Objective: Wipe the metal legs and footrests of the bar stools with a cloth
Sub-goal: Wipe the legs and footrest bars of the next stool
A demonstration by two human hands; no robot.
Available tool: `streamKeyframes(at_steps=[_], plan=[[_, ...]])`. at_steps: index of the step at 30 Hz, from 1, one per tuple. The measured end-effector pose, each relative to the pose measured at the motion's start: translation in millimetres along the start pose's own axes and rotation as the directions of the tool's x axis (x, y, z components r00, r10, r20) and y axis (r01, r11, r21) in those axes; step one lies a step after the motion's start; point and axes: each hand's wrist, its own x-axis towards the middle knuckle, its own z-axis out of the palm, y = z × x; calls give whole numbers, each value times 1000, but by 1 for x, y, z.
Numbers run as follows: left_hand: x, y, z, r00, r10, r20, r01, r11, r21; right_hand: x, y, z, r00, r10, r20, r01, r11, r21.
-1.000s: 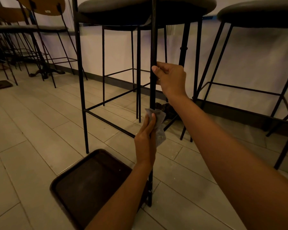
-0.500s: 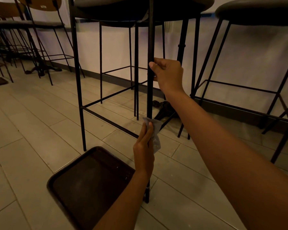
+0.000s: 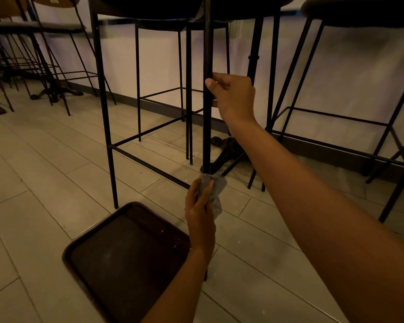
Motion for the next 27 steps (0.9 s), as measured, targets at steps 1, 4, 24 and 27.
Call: streamKeyframes(at_steps=[1, 4, 24, 27], plan=[[0, 0, 2, 998, 0, -56, -2, 999, -38, 0, 0, 0, 1000, -1, -1, 1, 1000, 0], [0, 4, 9, 988, 45, -150, -48, 999, -16, 0, 2, 1, 1000, -11, -8, 11, 1000, -13], [-18, -10, 17, 978, 29, -207, -31, 999, -8, -1, 4, 1, 999, -35, -17, 35, 999, -9], [-29, -14, 20, 973, -37, -228, 37, 999, -3, -1, 5, 1, 999, -35, -19, 35, 999, -2]])
